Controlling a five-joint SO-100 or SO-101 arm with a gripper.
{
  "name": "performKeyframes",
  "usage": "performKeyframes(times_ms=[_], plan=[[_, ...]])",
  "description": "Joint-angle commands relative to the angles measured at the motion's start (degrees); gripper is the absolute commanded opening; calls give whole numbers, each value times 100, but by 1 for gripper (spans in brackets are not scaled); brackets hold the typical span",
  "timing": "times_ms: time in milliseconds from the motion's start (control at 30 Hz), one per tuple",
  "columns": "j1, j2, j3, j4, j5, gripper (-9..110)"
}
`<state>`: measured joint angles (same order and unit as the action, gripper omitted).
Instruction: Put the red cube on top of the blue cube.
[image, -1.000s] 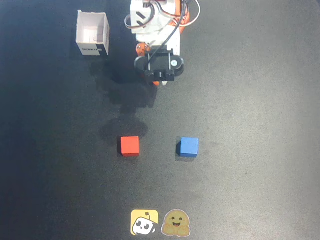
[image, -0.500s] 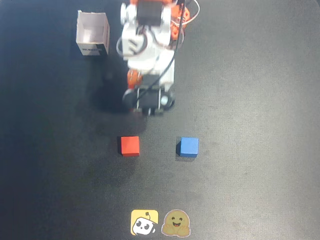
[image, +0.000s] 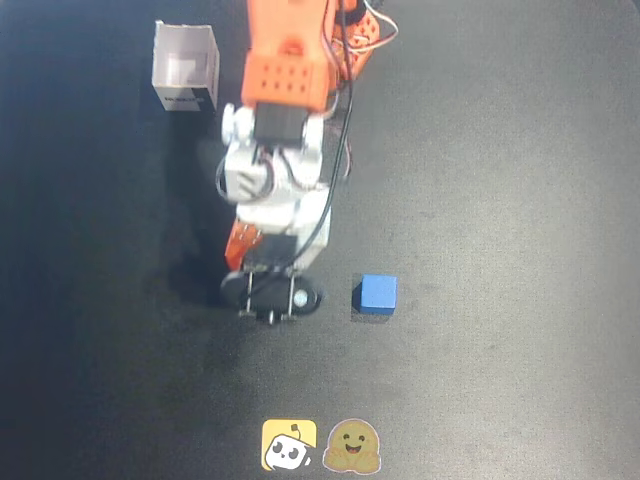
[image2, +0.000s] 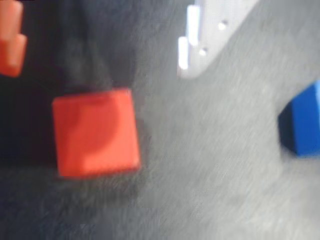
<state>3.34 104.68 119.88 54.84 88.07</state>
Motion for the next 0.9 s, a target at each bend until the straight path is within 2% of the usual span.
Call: performKeyframes(times_ms=[0, 867], plan=[[26, -176, -396, -158, -9, 24], [114, -1187, -633, -747, 62, 24]])
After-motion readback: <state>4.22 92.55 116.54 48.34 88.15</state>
